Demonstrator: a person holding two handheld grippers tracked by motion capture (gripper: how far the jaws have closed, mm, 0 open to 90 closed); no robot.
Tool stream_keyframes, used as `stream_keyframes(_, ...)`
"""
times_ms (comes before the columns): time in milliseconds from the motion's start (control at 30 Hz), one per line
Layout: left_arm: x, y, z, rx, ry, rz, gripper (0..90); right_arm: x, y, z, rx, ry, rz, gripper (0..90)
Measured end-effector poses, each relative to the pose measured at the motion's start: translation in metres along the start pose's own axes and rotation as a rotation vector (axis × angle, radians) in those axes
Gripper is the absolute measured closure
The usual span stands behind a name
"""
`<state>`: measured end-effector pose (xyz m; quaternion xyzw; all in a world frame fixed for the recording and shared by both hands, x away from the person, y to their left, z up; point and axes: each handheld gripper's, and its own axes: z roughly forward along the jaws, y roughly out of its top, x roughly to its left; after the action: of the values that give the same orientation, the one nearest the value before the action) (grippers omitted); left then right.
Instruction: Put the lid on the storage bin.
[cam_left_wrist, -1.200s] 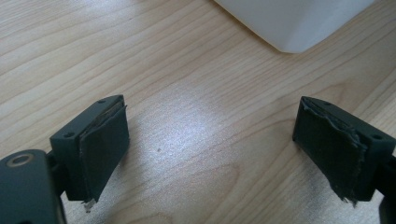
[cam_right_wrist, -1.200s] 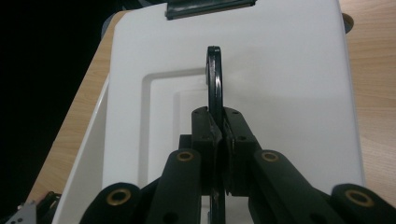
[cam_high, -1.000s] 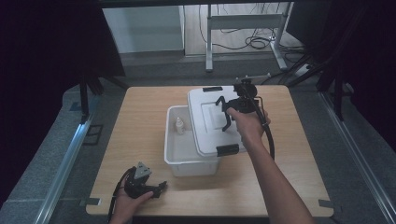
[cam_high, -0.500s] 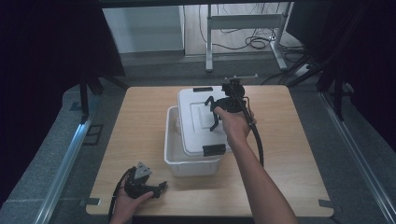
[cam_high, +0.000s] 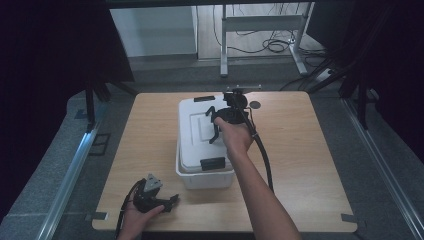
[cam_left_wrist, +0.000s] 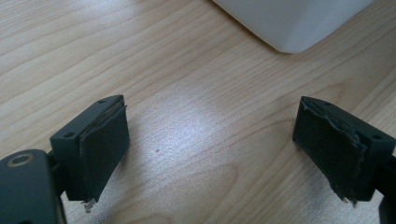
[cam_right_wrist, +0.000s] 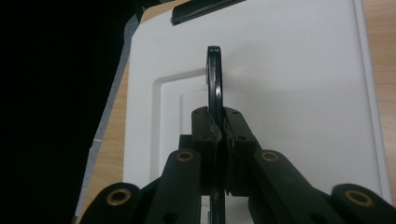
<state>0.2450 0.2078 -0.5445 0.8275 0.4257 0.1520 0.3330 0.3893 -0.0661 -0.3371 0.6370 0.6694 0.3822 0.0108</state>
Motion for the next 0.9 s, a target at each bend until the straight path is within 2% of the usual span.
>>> stream_keyframes(167,0.0,0.0,0.0,0.0,-0.001,0.002,10.6,0.007,-0.002,0.002,-0.006,-0.02,0.0,85.6)
stream_keyframes(633,0.0,0.0,0.0,0.0,-0.003,0.003,10.5,0.006,-0.005,0.016,0.005,-0.065,0.035,85.6)
stream_keyframes(800,0.0,0.0,0.0,0.0,-0.003,0.003,10.5,0.01,-0.008,0.013,0.0,-0.089,0.047,85.6)
stream_keyframes(900,0.0,0.0,0.0,0.0,-0.003,0.003,10.5,0.014,-0.009,0.009,0.0,-0.076,0.05,85.7)
